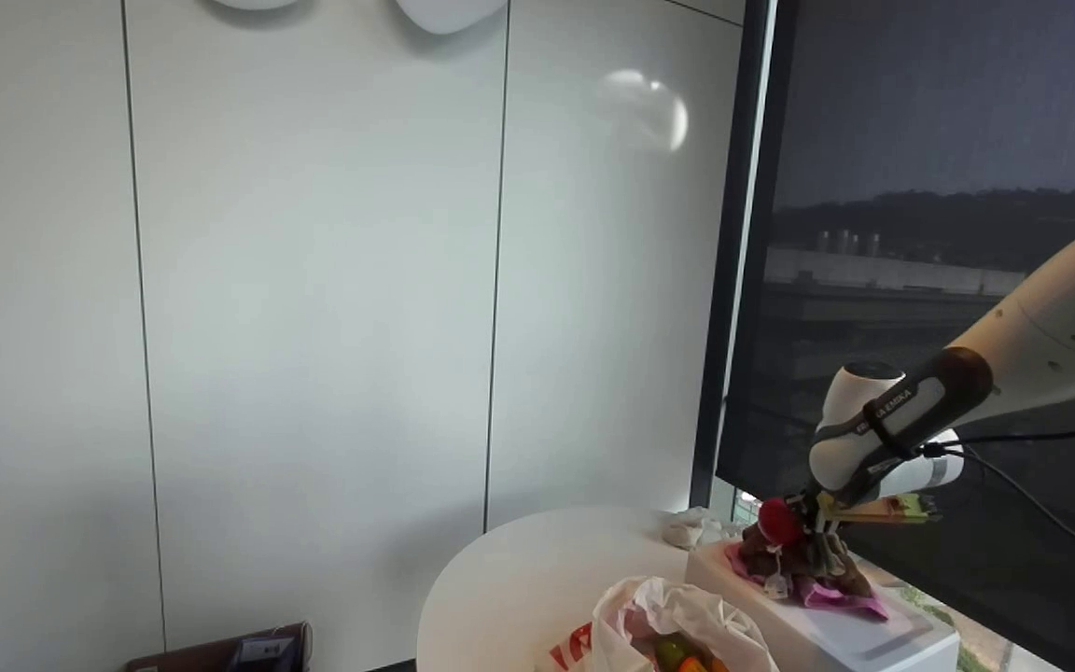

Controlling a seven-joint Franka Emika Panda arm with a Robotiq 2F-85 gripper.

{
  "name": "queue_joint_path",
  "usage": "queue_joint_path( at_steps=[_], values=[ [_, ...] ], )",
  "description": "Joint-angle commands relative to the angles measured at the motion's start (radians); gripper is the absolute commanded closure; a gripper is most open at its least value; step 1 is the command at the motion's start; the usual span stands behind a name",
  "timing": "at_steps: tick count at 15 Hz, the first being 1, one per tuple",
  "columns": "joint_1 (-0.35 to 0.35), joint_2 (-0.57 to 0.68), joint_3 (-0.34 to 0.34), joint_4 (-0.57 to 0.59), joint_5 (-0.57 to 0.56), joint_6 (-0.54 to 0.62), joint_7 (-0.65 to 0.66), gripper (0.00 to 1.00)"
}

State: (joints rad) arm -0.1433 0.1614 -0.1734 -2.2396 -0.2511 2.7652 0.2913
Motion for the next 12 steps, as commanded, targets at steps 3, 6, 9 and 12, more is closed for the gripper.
queue_joint_path(
  at_steps=[3,6,9,12],
  values=[
    [0.082,0.187,-0.110,0.138,-0.124,0.017,0.147,0.94],
    [0.099,0.227,-0.124,0.146,-0.083,0.009,0.124,0.94],
    [0.108,0.241,-0.131,0.112,-0.068,0.021,0.113,0.94],
    [0.106,0.234,-0.120,0.091,-0.037,0.018,0.099,0.71]
  ],
)
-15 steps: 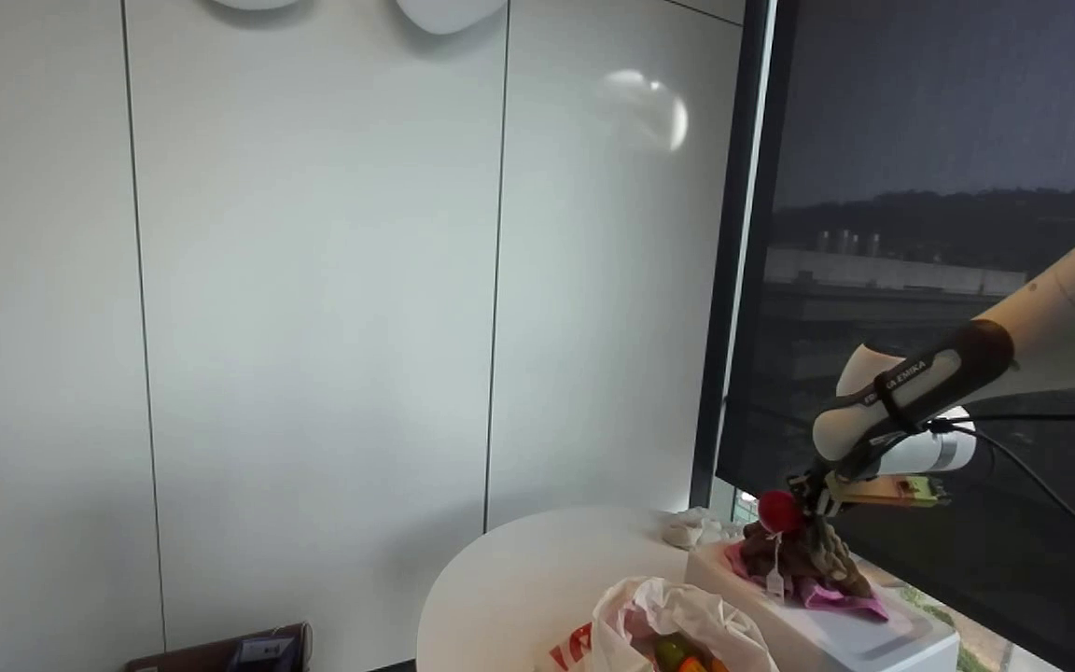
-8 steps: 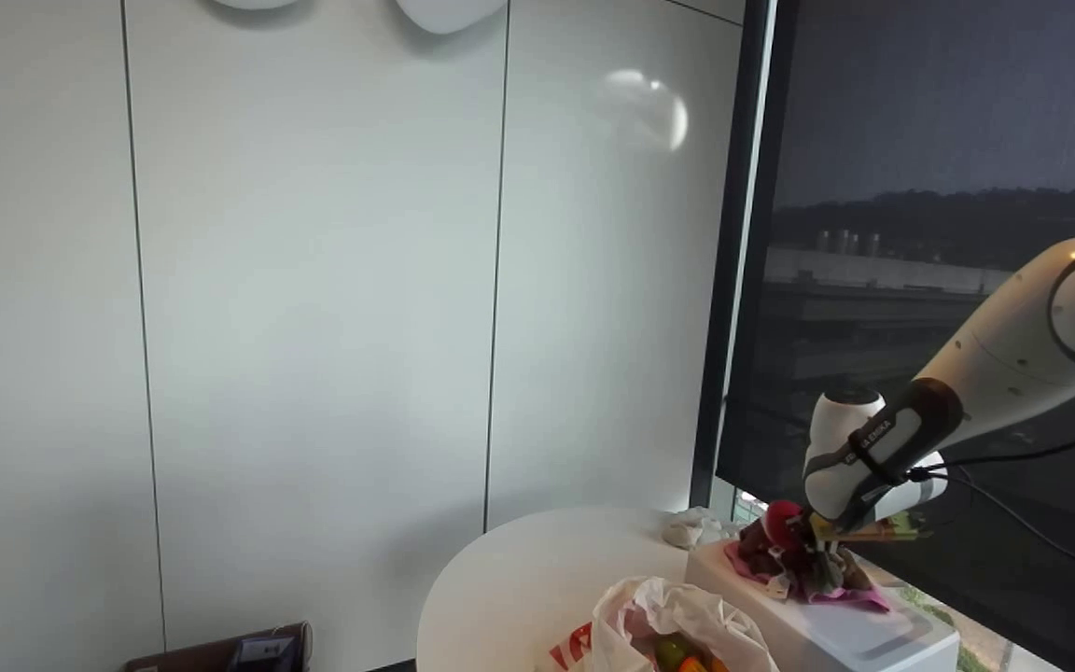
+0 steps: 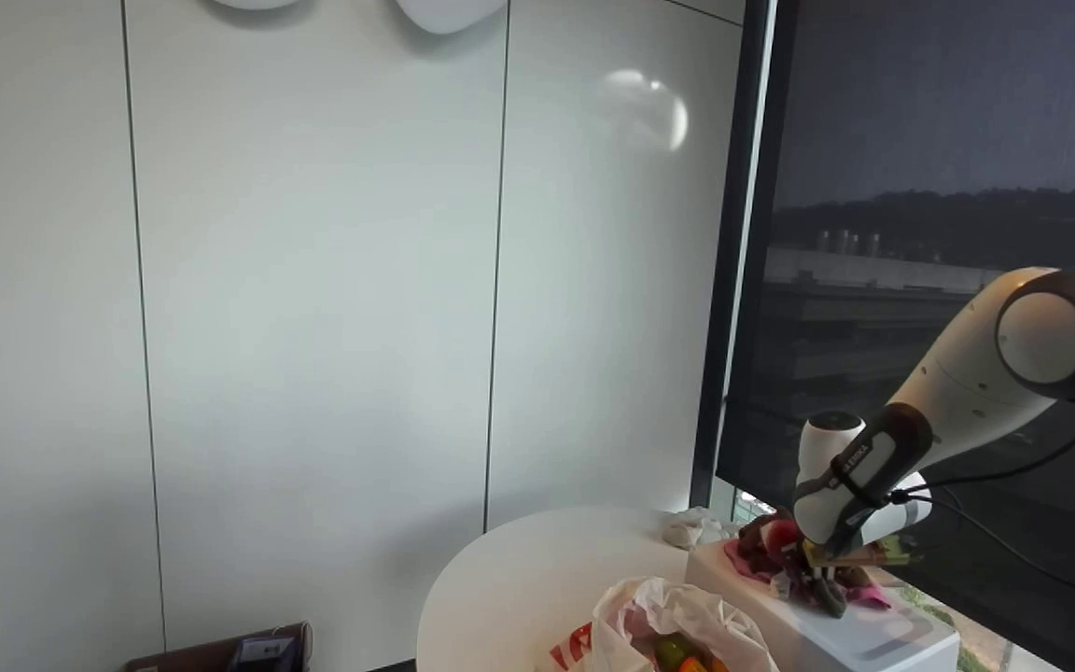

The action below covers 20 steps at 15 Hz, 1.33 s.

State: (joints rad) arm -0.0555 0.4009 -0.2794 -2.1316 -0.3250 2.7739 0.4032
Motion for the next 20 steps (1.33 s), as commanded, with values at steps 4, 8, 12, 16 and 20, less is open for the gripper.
queue_joint_path(
  at_steps=[4,8,12,16,20],
  values=[
    [0.038,-0.050,-0.017,-0.058,0.046,0.028,-0.011,0.42],
    [0.066,-0.121,-0.029,-0.094,0.027,-0.004,0.006,0.11],
    [0.079,-0.191,-0.039,-0.120,-0.011,-0.015,0.018,0.00],
    [0.059,-0.209,-0.022,-0.115,-0.010,-0.051,0.022,0.00],
    [0.045,-0.237,0.027,-0.155,0.045,-0.081,-0.045,0.00]
  ],
)
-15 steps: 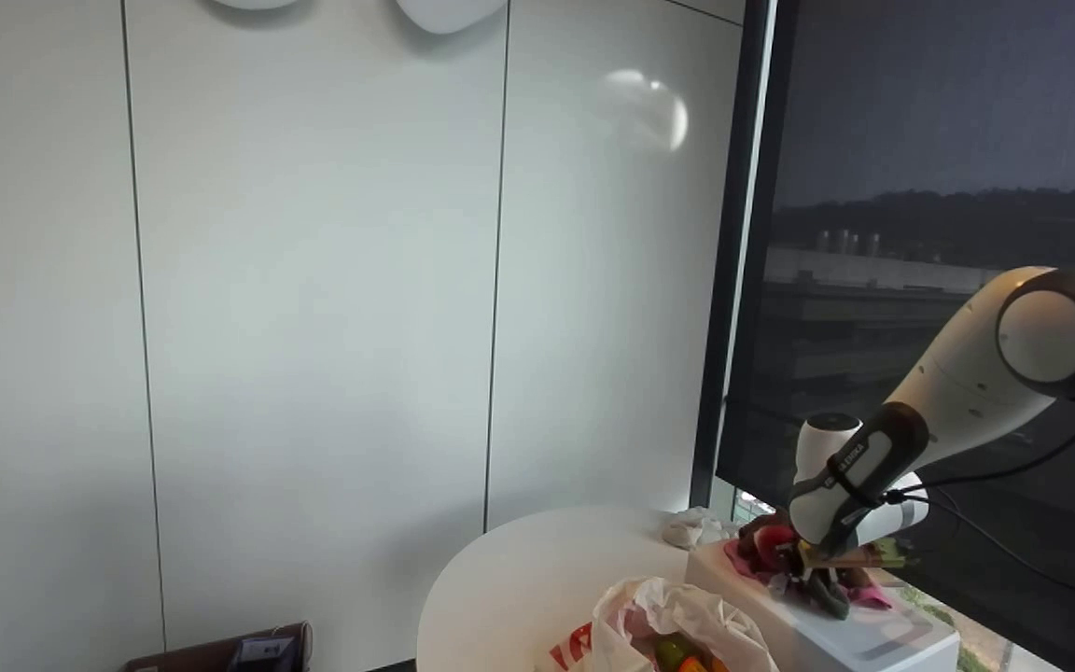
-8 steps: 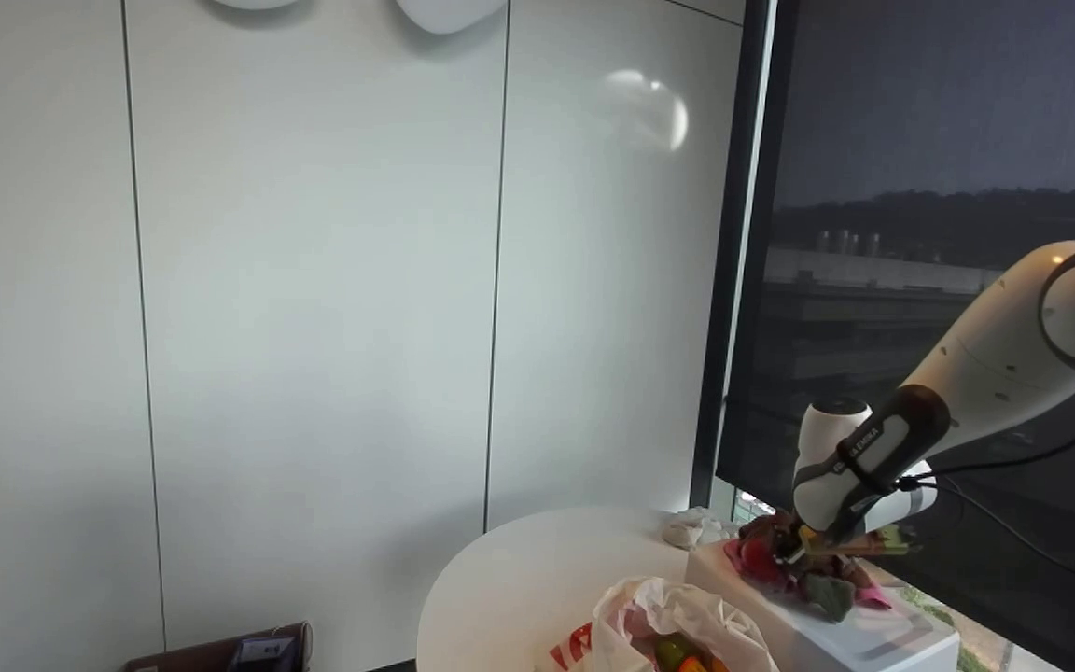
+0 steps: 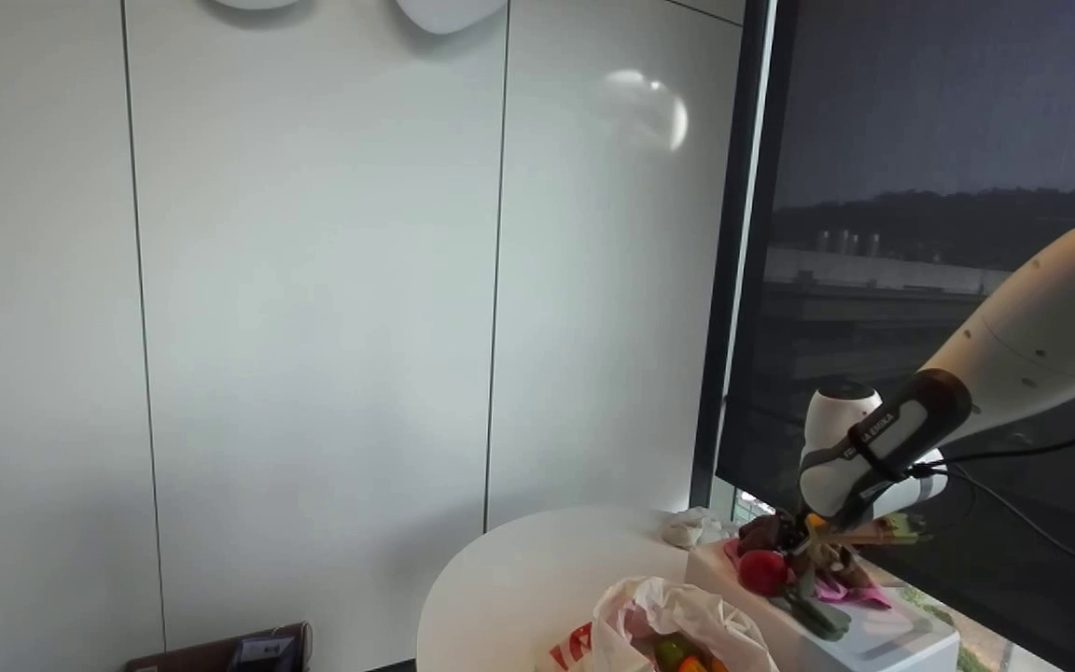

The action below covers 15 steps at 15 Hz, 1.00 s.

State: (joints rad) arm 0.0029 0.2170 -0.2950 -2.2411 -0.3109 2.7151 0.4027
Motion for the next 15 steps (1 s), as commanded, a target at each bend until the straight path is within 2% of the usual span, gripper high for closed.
queue_joint_path(
  at_steps=[1,5,9,13,15],
  values=[
    [-0.014,-0.078,0.067,-0.073,0.056,-0.023,-0.076,0.00],
    [0.004,-0.170,0.182,-0.169,0.145,-0.082,-0.205,0.00],
    [0.033,-0.119,0.253,-0.181,0.097,-0.093,-0.232,0.00],
    [0.071,-0.032,0.262,-0.147,-0.059,-0.038,-0.180,0.00],
    [0.084,0.020,0.265,-0.106,-0.066,-0.045,-0.199,0.00]
  ],
)
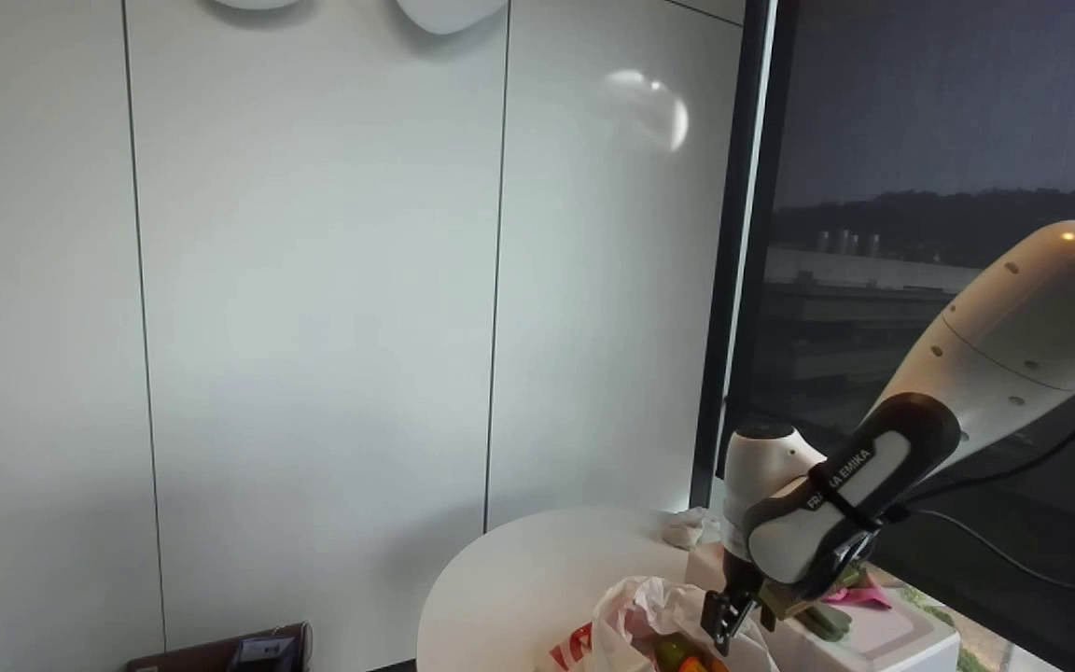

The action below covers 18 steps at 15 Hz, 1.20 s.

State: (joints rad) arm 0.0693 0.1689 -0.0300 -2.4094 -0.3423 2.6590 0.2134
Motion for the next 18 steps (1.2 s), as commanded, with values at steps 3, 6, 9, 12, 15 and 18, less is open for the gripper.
queue_joint_path(
  at_steps=[3,6,9,12,15,18],
  values=[
    [0.024,0.107,0.034,0.097,0.051,-0.033,-0.070,0.00],
    [0.033,0.101,0.019,0.072,0.044,-0.023,-0.048,0.00],
    [0.019,0.107,0.020,0.070,0.077,-0.045,-0.063,0.00],
    [-0.001,0.150,0.034,0.069,0.135,0.008,-0.090,0.00],
    [0.001,0.217,0.034,0.105,0.171,0.073,-0.096,0.00],
    [0.024,0.307,0.010,0.171,0.149,0.158,-0.082,0.00]
  ],
)
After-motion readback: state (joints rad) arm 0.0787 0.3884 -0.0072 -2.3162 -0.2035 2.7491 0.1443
